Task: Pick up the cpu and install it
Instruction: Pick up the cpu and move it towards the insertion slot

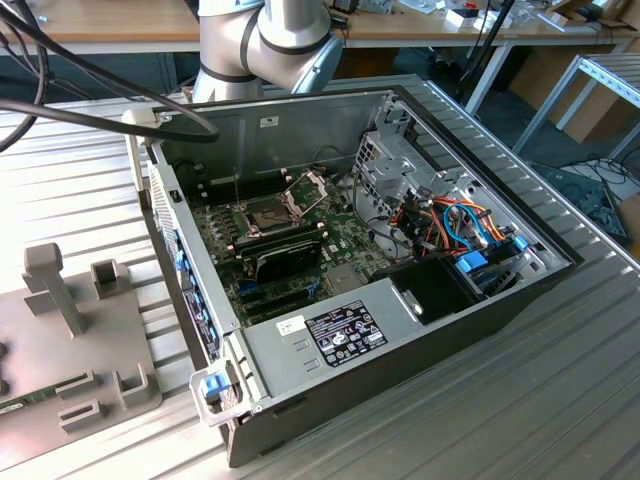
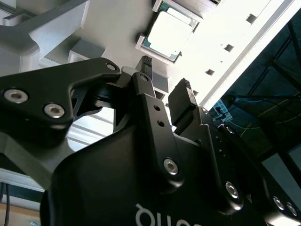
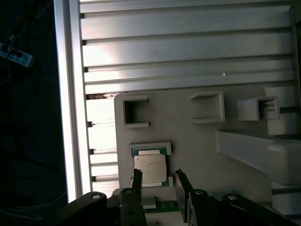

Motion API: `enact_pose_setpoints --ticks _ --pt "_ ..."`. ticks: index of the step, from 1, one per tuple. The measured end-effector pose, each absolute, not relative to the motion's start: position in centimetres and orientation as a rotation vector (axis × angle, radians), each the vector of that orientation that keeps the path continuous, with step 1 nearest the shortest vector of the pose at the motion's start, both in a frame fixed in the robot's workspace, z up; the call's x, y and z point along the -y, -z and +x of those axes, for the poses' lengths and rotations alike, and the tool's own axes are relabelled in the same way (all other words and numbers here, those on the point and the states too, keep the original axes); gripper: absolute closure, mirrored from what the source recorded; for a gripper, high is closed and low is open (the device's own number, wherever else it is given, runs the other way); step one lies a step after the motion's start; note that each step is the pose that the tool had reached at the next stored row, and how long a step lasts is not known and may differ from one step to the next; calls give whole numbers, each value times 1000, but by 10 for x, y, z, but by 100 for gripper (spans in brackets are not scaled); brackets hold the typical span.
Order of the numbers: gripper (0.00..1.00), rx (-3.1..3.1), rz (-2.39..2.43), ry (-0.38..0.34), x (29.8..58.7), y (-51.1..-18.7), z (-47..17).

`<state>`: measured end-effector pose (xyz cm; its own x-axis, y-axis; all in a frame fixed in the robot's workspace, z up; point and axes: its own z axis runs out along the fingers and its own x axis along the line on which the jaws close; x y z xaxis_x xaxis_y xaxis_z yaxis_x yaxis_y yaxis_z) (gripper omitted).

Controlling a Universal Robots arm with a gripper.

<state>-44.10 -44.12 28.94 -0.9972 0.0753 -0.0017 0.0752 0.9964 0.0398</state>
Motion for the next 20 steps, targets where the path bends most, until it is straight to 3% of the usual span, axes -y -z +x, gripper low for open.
enact_pose_setpoints --ticks 20 --pt "58 -3136 118 -62 441 -282 -441"
